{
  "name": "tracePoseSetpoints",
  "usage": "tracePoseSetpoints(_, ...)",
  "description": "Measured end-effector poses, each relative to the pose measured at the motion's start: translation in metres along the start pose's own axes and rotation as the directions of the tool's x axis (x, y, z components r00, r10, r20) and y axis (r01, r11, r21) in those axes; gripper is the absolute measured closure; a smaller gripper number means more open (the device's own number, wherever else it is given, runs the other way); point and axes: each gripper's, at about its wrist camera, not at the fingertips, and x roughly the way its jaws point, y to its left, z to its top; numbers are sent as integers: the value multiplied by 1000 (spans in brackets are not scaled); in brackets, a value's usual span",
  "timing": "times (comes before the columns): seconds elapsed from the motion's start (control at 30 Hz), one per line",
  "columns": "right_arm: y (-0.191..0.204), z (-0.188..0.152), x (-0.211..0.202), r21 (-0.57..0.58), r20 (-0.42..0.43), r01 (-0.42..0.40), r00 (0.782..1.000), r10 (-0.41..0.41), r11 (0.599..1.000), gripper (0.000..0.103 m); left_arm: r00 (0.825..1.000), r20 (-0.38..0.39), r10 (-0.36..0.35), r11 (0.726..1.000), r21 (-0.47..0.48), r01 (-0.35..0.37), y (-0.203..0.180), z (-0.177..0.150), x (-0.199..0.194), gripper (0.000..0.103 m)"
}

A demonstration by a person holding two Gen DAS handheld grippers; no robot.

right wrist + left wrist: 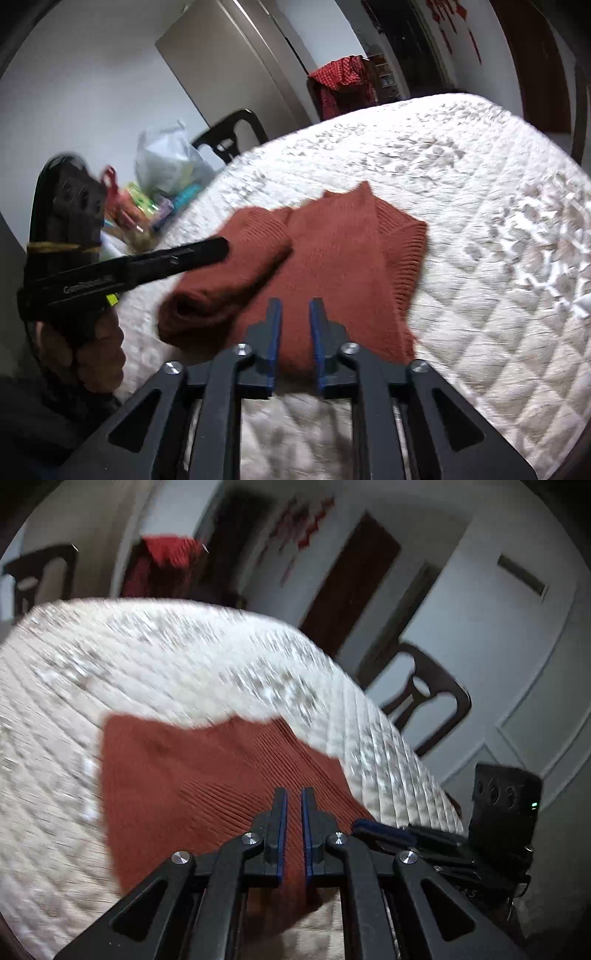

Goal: Fold small clothes
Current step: 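Lift the side edge with the left tool, fold it inward, release, then move the right tool to the folded side and press it down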

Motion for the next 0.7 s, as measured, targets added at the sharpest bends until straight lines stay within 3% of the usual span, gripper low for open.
tracePoseSetpoints(0.07, 4, 2, 3, 26, 0, -50, 999, 50, 998, 60, 997, 48, 57, 998, -9, -57, 12, 4, -13, 90)
tracePoseSetpoints(0.13, 8, 4, 11, 46, -21, -103, 994, 105, 994, 60, 990, 68, 126, 992, -27, -125, 28, 2, -22, 90)
tracePoseSetpoints(0.27, 12, 9, 38, 119, -111, -184, 974, 197, 976, 60, 981, 39, 191, 980, -71, -188, 54, -12, -25, 90)
tracePoseSetpoints(0.4, 6, 15, 61, 219, -170, -206, 955, 245, 954, 60, 982, 10, 187, 980, -67, -186, 60, -27, -17, 90)
tracePoseSetpoints(0.57, 14, 22, 77, 232, -231, -201, 939, 255, 952, 60, 985, 7, 175, 983, -52, -174, 63, -35, -15, 90)
tracePoseSetpoints(0.7, 15, 26, 89, 231, -252, -155, 944, 213, 961, 60, 987, 10, 163, 986, -48, -163, 63, -33, -12, 90)
